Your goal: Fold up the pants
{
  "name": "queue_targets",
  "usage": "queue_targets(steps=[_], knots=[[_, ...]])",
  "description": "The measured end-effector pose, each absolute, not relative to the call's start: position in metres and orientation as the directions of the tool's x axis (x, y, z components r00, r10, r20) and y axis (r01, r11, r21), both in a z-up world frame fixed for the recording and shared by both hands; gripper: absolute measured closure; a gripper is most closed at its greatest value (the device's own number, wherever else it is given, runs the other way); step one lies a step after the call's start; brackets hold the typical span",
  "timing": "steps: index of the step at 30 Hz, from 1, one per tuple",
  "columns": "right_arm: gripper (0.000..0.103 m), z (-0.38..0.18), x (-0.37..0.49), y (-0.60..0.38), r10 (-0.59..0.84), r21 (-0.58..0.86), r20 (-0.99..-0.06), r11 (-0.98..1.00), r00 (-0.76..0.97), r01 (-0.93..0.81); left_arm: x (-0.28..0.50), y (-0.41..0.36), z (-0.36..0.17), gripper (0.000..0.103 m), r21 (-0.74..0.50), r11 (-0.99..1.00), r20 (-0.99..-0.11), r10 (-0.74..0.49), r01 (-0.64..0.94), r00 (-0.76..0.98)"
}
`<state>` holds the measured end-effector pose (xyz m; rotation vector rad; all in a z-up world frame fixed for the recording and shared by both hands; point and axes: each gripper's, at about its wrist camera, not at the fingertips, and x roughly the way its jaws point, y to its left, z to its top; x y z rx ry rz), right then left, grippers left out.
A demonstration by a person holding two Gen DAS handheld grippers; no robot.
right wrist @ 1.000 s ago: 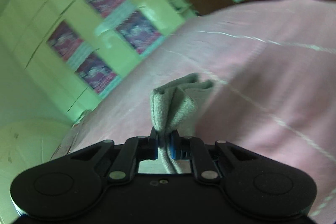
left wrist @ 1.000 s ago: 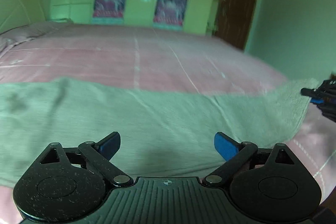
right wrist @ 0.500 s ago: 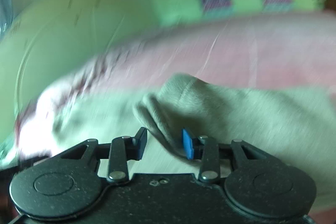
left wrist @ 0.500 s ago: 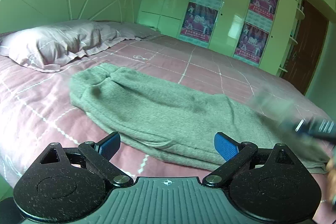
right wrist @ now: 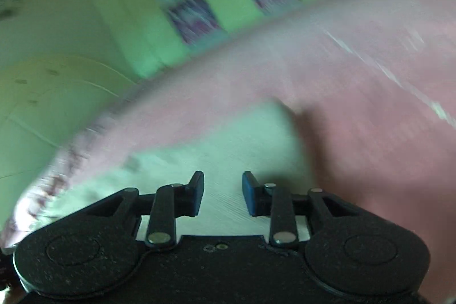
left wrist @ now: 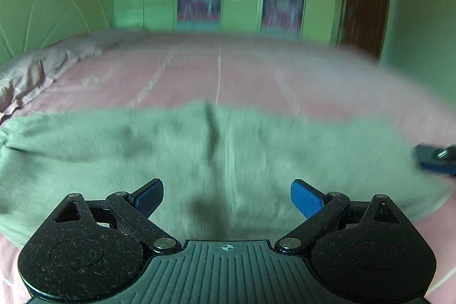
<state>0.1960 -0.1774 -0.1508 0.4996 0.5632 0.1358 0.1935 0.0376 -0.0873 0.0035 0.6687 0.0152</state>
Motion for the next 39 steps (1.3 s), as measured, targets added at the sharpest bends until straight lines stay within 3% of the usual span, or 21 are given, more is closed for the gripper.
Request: queue_targets(steps=[1,2,4,5,8,10,14,16,19,20,21,25,32,34,39], knots=[[0.101,-0.167,0.204,-0.189,0.304,0.565,-0.492,0.825,0.816,0.033,0.196,0.037,-0.100,0.003,-0.002,1.000,-0.628,0.007,-0.011,0.778],[0.100,-0.168,0.201,-0.203,0.339,0.642,-0.442,0.767,0.830,0.028,0.192,0.039,-0.104,0.003,-0.009,1.000,-0.605,0.003,-0.010,0.796],[0.079,-0.158,0.186,-0.222,0.290,0.654,-0.381,0.756,0.878,0.034,0.186,0.044,-0.090,0.003,-0.033,0.999,-0.597,-0.013,-0.008,0.802],[0.080,-0.152,0.181,-0.229,0.278,0.650,-0.339,0.760,0.899,0.009,0.182,0.047,-0.080,0.003,-0.043,0.999,-0.565,-0.010,-0.017,0.825],[0.084,-0.141,0.206,-0.237,0.300,0.647,-0.319,0.762,0.899,-0.024,0.191,0.043,-0.055,0.003,-0.012,1.000,-0.460,-0.008,0.002,0.888],[0.101,-0.132,0.235,-0.231,0.309,0.620,-0.341,0.784,0.888,-0.035,0.215,0.039,-0.046,0.003,-0.008,1.000,-0.459,-0.017,0.015,0.888],[0.103,-0.126,0.292,-0.206,0.293,0.512,-0.458,0.858,0.839,-0.020,0.277,0.031,-0.061,0.003,0.062,0.997,-0.562,0.075,-0.048,0.824],[0.103,-0.144,0.311,-0.203,0.269,0.466,-0.565,0.884,0.780,0.033,0.303,0.033,-0.090,0.000,0.053,0.997,-0.683,0.073,-0.051,0.727],[0.103,-0.145,0.304,-0.213,0.311,0.521,-0.543,0.853,0.780,0.022,0.304,0.043,-0.091,0.000,-0.030,0.997,-0.692,0.029,-0.070,0.722],[0.100,-0.138,0.287,-0.219,0.310,0.535,-0.499,0.845,0.809,0.007,0.297,0.045,-0.084,0.000,-0.047,0.997,-0.681,0.017,-0.067,0.732],[0.091,-0.134,0.274,-0.224,0.301,0.540,-0.462,0.842,0.834,-0.004,0.284,0.048,-0.077,0.000,-0.053,0.997,-0.651,0.010,-0.059,0.759],[0.090,-0.140,0.222,-0.251,0.334,0.614,-0.361,0.788,0.871,-0.048,0.214,0.079,-0.068,0.000,-0.132,0.988,-0.590,-0.009,-0.085,0.808],[0.085,-0.179,0.180,-0.271,0.334,0.754,-0.359,0.654,0.872,0.060,0.133,0.167,-0.071,0.000,-0.136,0.962,-0.533,0.130,-0.236,0.836],[0.075,-0.186,0.181,-0.270,0.352,0.804,-0.321,0.591,0.879,0.057,0.129,0.190,-0.075,0.000,-0.105,0.955,-0.548,0.178,-0.279,0.817],[0.073,-0.188,0.188,-0.255,0.386,0.826,-0.326,0.560,0.863,0.062,0.129,0.229,-0.093,0.000,-0.125,0.925,-0.593,0.219,-0.358,0.775]])
